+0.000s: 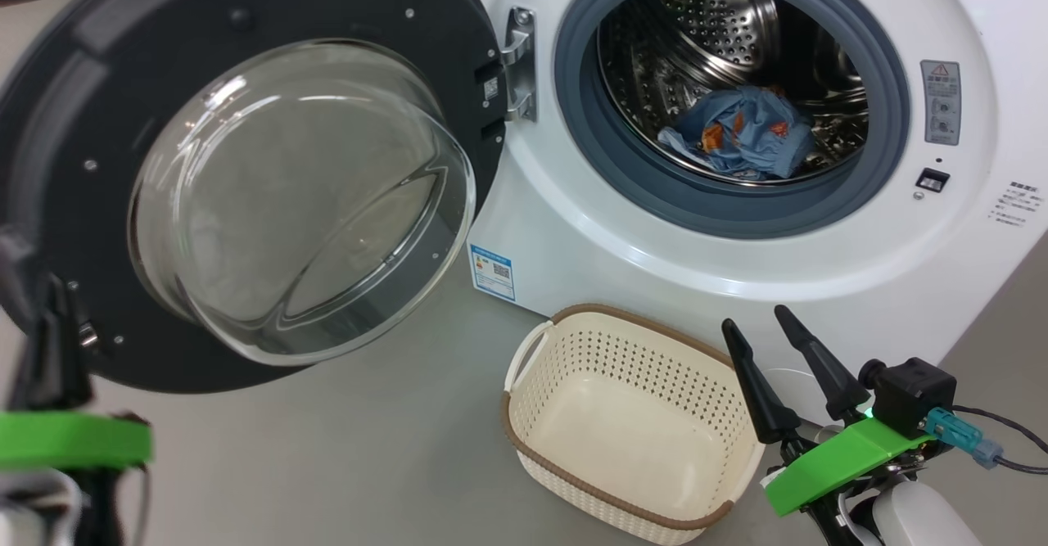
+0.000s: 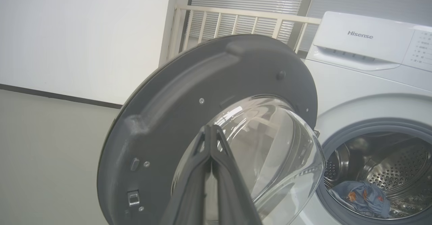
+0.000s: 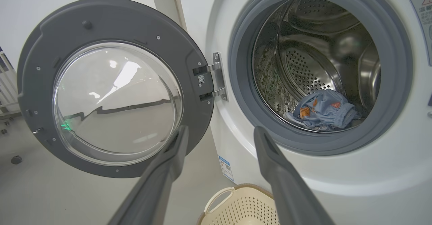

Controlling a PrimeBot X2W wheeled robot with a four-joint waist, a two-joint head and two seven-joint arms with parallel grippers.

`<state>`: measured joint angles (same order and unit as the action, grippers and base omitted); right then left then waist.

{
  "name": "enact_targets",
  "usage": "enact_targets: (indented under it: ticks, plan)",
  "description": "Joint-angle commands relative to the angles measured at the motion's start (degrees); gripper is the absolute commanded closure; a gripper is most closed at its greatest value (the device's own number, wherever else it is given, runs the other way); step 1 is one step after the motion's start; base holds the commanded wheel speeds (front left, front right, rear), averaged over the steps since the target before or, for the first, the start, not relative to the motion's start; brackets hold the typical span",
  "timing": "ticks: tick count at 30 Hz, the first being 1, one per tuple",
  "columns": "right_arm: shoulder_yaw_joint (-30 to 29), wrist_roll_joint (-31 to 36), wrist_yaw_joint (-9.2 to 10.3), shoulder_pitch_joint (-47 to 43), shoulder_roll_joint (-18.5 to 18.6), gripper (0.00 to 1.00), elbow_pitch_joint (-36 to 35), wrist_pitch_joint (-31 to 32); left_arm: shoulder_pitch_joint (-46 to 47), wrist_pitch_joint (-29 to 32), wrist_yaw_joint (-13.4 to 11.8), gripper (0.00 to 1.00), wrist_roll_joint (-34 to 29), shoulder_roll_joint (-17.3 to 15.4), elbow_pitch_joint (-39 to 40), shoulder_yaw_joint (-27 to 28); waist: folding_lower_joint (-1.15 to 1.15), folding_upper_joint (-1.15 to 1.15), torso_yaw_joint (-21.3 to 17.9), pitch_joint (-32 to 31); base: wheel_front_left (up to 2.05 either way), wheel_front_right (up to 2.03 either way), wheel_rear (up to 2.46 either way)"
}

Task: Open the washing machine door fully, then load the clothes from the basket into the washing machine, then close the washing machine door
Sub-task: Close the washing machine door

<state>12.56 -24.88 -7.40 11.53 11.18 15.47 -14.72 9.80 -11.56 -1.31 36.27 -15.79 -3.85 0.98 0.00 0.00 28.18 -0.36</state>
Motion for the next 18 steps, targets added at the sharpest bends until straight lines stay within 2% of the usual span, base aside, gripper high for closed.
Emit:
enact_targets:
  ticks: [1, 8, 18]
  plan:
    - [1.4, -0.2, -0.09, 0.8, 0.6, 0.0, -1.2, -0.3, 3.7, 0.1, 0.6, 1.0, 0.4, -3.0, 1.3, 3.0, 0.0, 0.0, -0.6, 0.3, 0.0, 0.0, 0.0]
    - [2.0, 0.0, -0.09, 1.4, 1.2, 0.0, -0.9, -0.3, 13.2, 3.4, 2.9, 1.0, 9.9, -6.5, -2.8, 9.9, 0.0, 0.0, -3.4, 1.2, 0.0, 0.0, 0.0]
    - [2.7, 0.4, -0.09, 2.5, 2.5, 0.0, -0.9, -0.3, 25.0, 9.1, 5.1, 1.0, 21.6, -13.7, -20.7, 18.8, 0.0, 0.0, -8.5, 3.4, 0.0, 0.0, 0.0]
